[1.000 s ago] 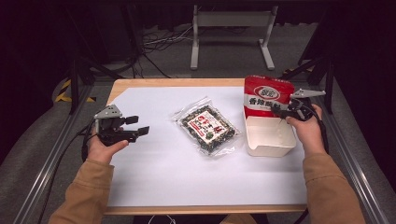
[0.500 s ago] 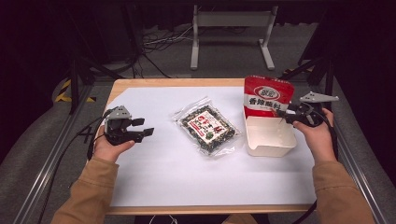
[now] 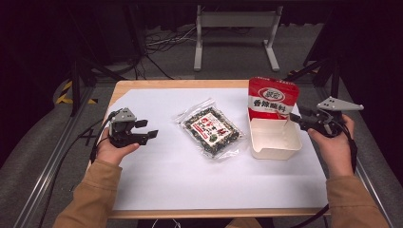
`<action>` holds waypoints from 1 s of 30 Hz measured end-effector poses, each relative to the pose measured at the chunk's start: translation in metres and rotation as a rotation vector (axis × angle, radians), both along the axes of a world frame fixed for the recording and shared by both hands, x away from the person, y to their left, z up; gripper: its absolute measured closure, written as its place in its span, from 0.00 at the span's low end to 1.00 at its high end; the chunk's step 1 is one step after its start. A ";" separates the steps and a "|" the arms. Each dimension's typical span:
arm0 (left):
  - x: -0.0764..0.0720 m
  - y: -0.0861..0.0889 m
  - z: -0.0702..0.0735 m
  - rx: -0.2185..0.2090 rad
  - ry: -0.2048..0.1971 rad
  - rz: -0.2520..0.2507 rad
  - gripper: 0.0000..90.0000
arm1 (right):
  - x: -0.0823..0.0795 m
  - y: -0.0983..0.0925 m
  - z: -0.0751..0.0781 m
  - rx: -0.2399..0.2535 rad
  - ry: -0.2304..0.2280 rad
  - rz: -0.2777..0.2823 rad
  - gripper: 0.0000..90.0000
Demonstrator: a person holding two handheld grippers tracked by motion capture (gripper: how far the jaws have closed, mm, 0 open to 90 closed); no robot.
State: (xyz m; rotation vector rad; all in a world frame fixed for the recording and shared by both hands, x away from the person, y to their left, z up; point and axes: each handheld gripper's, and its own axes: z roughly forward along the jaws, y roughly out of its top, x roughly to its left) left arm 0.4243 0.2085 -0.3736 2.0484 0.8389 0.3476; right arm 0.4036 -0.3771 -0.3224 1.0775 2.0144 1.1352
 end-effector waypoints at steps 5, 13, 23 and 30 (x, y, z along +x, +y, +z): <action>0.001 0.001 0.001 -0.003 -0.001 0.001 0.43 | -0.010 0.013 0.006 0.034 0.015 0.050 0.63; 0.000 0.001 0.003 -0.061 -0.001 -0.025 0.44 | -0.028 0.044 0.006 0.087 0.043 0.127 0.58; 0.004 -0.011 0.000 -0.032 0.057 -0.002 0.47 | -0.039 0.065 -0.003 0.114 0.038 0.198 0.56; 0.022 -0.027 -0.004 -0.050 0.125 0.033 0.26 | -0.038 0.075 -0.009 0.110 0.043 0.233 0.54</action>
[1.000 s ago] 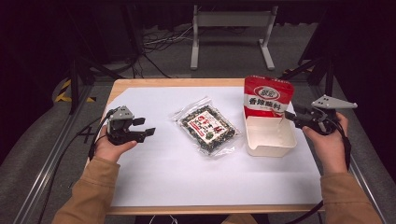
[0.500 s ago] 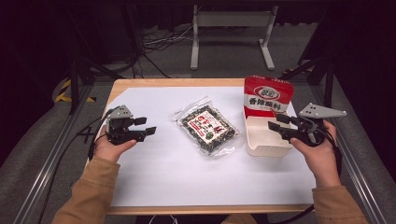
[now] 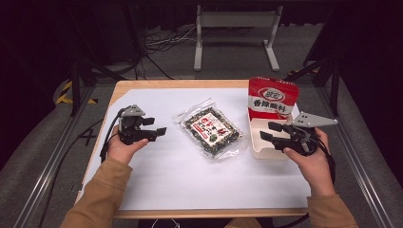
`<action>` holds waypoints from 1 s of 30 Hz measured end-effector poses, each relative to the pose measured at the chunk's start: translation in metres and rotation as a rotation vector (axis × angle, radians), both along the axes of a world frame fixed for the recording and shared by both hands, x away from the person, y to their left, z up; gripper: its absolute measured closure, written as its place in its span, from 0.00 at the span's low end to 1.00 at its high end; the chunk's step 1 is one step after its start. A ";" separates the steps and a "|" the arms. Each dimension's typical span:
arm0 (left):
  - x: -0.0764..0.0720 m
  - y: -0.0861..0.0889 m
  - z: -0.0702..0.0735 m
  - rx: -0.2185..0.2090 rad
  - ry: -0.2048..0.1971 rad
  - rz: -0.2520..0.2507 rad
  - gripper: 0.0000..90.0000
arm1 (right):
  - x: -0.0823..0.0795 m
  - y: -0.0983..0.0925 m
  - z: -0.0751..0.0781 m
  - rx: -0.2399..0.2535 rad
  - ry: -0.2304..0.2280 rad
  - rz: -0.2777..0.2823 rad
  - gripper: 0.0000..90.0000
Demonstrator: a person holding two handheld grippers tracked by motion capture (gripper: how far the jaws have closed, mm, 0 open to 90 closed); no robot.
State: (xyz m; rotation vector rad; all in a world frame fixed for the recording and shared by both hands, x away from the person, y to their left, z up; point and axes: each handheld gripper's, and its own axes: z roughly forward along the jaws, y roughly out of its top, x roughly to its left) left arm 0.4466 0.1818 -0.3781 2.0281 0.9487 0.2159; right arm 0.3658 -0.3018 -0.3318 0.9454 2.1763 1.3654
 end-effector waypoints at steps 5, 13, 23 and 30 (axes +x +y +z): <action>0.013 -0.014 -0.009 0.030 0.005 0.038 0.25 | -0.004 0.002 0.002 -0.004 -0.016 0.013 0.55; 0.031 -0.019 -0.018 0.003 -0.007 0.122 0.22 | -0.001 0.008 0.003 -0.019 -0.031 0.046 0.54; 0.053 -0.023 -0.032 0.014 0.016 0.148 0.29 | -0.003 0.014 0.001 -0.032 -0.039 0.071 0.56; 0.065 -0.031 -0.021 0.013 0.004 0.131 0.30 | -0.007 0.013 -0.004 -0.021 -0.031 0.074 0.57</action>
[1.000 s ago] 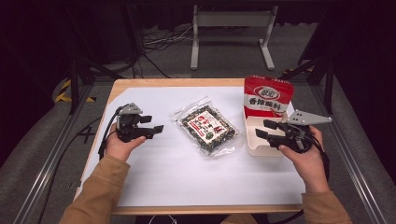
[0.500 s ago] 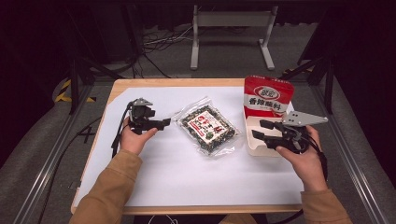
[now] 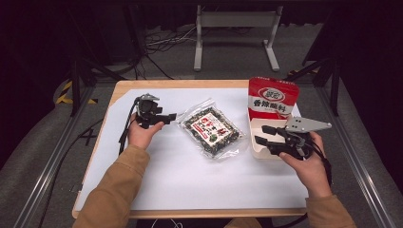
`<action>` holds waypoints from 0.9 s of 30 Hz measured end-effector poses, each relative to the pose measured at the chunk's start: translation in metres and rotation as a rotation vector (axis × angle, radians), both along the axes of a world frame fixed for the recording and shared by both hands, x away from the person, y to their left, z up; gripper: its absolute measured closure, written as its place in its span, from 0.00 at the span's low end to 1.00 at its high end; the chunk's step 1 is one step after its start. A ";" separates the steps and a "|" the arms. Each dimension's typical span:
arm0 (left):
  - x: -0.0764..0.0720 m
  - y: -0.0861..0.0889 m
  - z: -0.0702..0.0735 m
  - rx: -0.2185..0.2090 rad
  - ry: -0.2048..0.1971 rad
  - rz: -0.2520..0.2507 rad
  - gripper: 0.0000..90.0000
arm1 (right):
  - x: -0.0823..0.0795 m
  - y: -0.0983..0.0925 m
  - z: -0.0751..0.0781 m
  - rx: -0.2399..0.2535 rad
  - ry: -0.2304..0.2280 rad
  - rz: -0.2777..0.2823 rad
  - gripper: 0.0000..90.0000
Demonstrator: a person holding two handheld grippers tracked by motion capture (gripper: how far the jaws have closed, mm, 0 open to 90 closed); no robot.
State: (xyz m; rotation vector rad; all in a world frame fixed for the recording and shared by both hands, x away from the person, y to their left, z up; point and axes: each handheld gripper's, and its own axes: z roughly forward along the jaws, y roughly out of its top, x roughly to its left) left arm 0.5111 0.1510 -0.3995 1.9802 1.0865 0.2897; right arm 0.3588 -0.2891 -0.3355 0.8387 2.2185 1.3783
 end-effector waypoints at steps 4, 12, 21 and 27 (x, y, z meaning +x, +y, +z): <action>0.005 -0.006 -0.006 0.022 -0.018 -0.007 0.31 | -0.004 -0.002 -0.002 0.008 -0.005 0.001 0.59; 0.020 -0.019 -0.016 0.033 0.008 -0.004 0.31 | -0.008 -0.005 -0.005 0.017 0.013 -0.010 0.61; 0.033 -0.015 -0.033 -0.014 0.083 -0.001 0.39 | -0.011 -0.003 -0.012 0.012 0.032 -0.008 0.60; 0.041 -0.011 -0.040 -0.041 0.133 -0.002 0.47 | -0.013 -0.003 -0.015 0.015 0.046 -0.012 0.59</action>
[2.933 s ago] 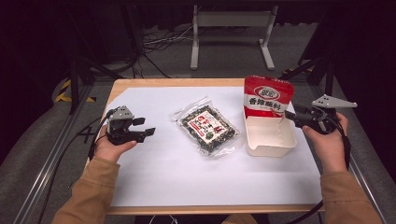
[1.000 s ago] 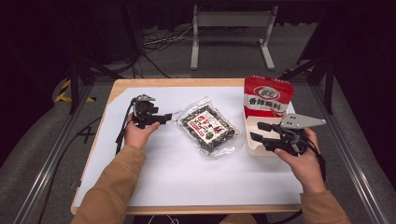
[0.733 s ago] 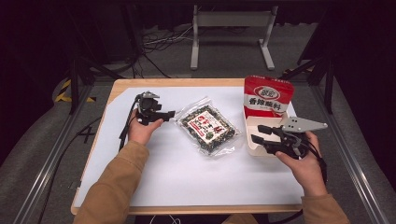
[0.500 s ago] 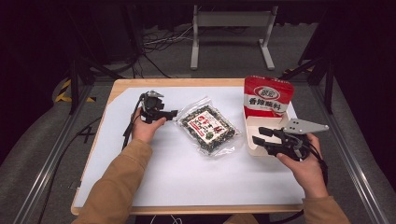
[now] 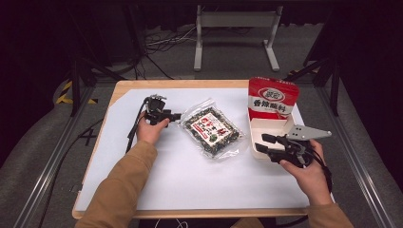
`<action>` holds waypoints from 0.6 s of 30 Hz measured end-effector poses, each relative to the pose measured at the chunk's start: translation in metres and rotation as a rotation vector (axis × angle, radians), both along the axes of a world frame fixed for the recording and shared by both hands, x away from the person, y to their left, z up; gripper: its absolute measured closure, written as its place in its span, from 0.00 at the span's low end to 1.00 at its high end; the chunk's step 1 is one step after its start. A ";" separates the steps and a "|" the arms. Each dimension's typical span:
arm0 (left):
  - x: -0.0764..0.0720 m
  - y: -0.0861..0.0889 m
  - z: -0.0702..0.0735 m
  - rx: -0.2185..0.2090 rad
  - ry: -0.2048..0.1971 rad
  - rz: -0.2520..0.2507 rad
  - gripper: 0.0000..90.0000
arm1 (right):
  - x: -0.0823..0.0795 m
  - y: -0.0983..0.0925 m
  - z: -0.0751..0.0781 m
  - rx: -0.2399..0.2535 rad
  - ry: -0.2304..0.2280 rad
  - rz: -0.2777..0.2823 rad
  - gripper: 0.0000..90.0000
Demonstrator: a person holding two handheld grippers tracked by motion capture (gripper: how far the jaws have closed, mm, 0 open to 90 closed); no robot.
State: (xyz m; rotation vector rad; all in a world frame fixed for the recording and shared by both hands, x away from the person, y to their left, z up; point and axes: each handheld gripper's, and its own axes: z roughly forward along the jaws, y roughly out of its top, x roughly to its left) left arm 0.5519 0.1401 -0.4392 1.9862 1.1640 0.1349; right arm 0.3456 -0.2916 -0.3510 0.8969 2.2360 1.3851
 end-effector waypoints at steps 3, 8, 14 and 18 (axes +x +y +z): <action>0.003 0.001 -0.001 -0.010 0.019 -0.010 0.50 | 0.000 0.000 -0.001 0.003 0.003 -0.002 0.59; 0.005 0.000 -0.003 -0.037 0.054 -0.028 0.59 | 0.000 -0.001 -0.003 0.004 0.009 -0.006 0.58; 0.006 -0.003 -0.006 -0.045 0.087 -0.045 0.70 | 0.000 0.000 -0.003 0.003 0.007 -0.002 0.58; 0.006 -0.003 -0.006 -0.055 0.115 -0.050 0.78 | 0.000 0.001 -0.003 0.005 0.006 -0.001 0.57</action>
